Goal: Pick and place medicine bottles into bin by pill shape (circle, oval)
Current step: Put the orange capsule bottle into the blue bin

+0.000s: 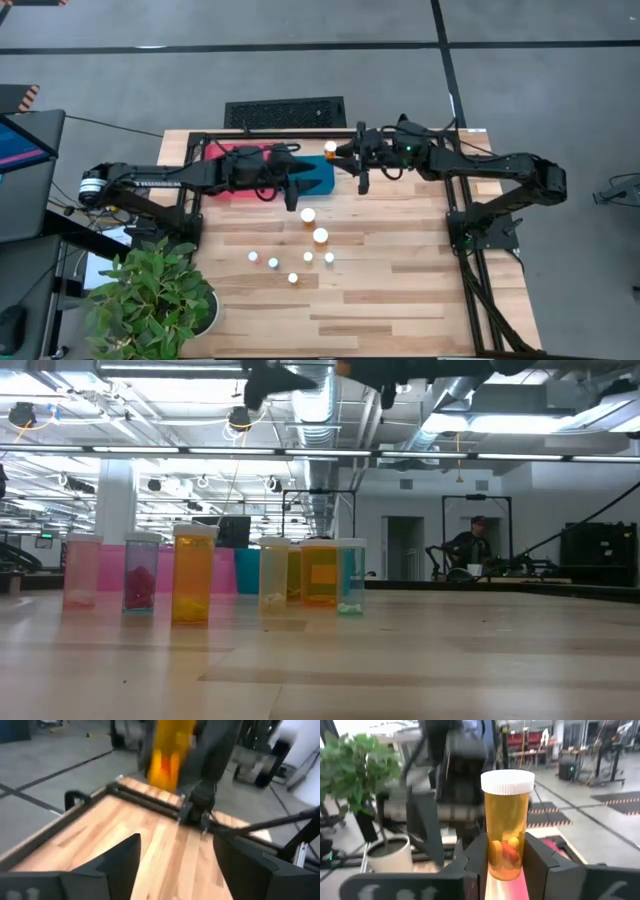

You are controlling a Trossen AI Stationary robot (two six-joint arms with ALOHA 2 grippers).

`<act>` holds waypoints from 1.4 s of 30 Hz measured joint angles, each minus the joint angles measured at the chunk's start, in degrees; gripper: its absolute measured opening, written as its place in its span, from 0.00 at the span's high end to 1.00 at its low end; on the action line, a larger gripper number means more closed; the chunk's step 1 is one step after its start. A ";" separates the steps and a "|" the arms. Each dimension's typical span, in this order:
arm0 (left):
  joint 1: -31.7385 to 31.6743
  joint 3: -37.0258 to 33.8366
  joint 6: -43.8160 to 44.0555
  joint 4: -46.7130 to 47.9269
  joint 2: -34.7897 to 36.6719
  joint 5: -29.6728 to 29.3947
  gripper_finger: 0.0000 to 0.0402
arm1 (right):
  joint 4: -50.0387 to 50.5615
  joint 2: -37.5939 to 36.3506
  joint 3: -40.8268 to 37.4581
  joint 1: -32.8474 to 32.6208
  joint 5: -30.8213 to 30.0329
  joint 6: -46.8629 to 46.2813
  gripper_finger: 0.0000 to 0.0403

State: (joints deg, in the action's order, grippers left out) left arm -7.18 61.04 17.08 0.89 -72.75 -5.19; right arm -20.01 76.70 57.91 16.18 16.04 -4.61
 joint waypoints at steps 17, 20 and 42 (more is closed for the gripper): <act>-5.86 22.78 -11.26 33.35 -5.60 12.28 0.34 | 13.22 0.68 0.08 -3.86 0.49 1.62 0.75; -5.54 29.51 -14.29 41.12 -11.26 15.36 0.34 | 15.81 1.02 0.09 -4.48 0.49 1.63 0.74; -1.79 48.17 -24.16 55.47 -25.86 16.23 0.34 | 21.02 1.45 0.09 -6.59 0.45 1.63 0.74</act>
State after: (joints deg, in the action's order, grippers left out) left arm -8.97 109.21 -7.08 56.35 -98.61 11.04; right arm 1.01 78.15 58.00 9.59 16.49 -2.98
